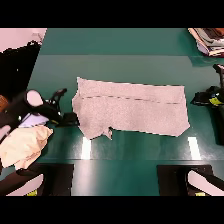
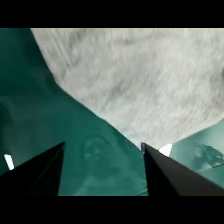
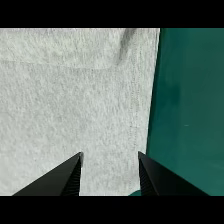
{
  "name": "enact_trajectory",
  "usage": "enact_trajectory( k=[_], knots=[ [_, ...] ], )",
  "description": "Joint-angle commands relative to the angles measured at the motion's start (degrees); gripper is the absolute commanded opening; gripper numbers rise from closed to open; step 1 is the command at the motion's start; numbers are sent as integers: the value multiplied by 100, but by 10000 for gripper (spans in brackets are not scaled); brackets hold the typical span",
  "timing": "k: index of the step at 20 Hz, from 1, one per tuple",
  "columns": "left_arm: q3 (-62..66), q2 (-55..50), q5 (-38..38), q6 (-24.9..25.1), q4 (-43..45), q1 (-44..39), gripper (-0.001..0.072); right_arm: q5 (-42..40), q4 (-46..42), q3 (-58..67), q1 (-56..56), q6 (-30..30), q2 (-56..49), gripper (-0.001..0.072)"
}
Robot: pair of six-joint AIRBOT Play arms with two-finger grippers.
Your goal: Fold the shirts.
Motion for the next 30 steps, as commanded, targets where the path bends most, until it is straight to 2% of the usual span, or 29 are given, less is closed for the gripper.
enact_trajectory(
  k=[1, 6, 7, 8, 9, 17, 19, 21, 25, 27, 28, 30],
  knots=[
    [-1045, 363, 758, -13, -802, 2, 572, -92, 199, -210, -48, -9, 210, 401],
    [-1287, 358, 1543, 284, -1209, 2, 571, 114, 190, -210, -50, -9, 208, 401],
    [-1287, 356, 1672, 286, -1233, 2, 525, 142, 190, -210, -48, -9, 208, 401],
    [-1287, 356, 1818, 286, -1241, 2, 423, 166, 192, -210, -48, -7, 208, 401],
    [-1287, 358, 1932, 306, -1298, 2, 360, 170, 192, -210, -48, -4, 205, 400],
    [-1287, 358, 2124, 345, -1403, 2, 357, 623, 155, -210, -55, -4, 205, 401],
    [-1285, 358, 2063, 544, -1434, 2, 33, 697, 116, -212, -57, -2, 205, 401],
    [-1283, 358, 1952, 671, -1491, 2, 23, 848, 70, -212, -57, 68, 205, 401],
    [-1283, 358, 1641, 1040, -1488, 2, 23, 1392, -833, -221, -76, 446, 205, 403],
    [-1283, 358, 1613, 1073, -1491, 2, 23, 1576, -658, -463, -286, 455, 205, 417],
    [-1283, 358, 1617, 1073, -1491, 2, 23, 1561, -474, -737, -437, 476, 205, 475],
    [-1283, 358, 1615, 1073, -1493, 2, 23, 1335, -39, -1377, -754, 483, 205, 475]
  ],
)
